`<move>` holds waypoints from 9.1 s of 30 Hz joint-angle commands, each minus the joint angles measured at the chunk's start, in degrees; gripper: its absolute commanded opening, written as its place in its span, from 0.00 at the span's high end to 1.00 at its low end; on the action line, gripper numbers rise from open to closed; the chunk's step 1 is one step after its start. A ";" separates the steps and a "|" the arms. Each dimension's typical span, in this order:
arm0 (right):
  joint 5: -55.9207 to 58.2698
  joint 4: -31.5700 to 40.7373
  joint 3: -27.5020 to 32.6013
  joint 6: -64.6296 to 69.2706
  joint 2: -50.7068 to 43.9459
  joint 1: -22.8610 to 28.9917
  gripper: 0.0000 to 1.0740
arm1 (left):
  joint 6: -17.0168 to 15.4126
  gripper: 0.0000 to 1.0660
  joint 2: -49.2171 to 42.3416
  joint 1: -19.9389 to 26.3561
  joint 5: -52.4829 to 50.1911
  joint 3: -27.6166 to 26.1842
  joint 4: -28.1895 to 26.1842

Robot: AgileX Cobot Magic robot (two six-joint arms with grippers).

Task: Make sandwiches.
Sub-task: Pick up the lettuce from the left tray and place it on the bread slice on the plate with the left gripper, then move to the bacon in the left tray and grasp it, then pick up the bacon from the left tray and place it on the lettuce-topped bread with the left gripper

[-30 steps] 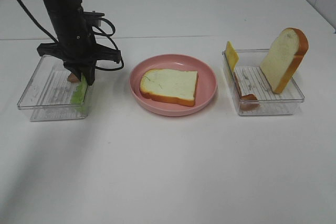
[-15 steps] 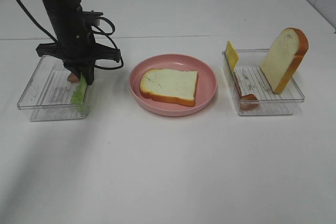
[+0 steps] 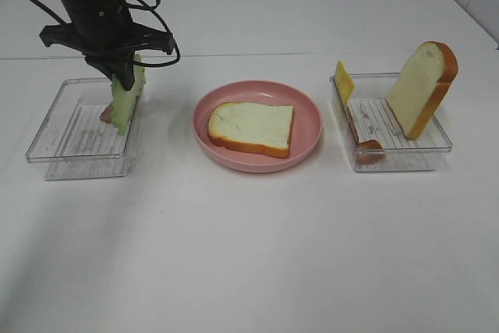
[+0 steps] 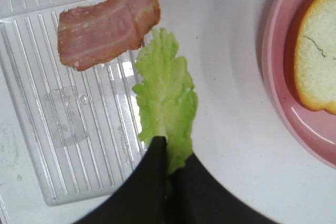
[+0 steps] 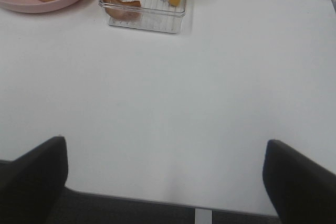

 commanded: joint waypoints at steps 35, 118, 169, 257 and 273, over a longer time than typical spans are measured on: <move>-0.23 0.40 0.06 0.00 -0.17 0.00 0.08 | 10.94 1.00 1.78 -9.05 -8.08 -15.07 -26.70; -0.23 0.40 0.06 0.00 -0.17 0.00 0.08 | 5.67 0.05 6.25 -8.08 13.87 -32.26 -2.86; -0.23 0.40 0.06 0.00 -0.17 0.00 0.08 | -0.57 0.05 9.40 1.89 5.21 -19.65 1.38; -0.23 0.40 0.06 0.00 -0.17 0.00 0.08 | -4.53 1.00 15.58 1.83 13.92 -33.86 1.20; -0.23 0.40 0.06 0.00 -0.17 0.00 0.08 | -1.20 1.00 10.08 -2.35 13.01 -37.01 -4.98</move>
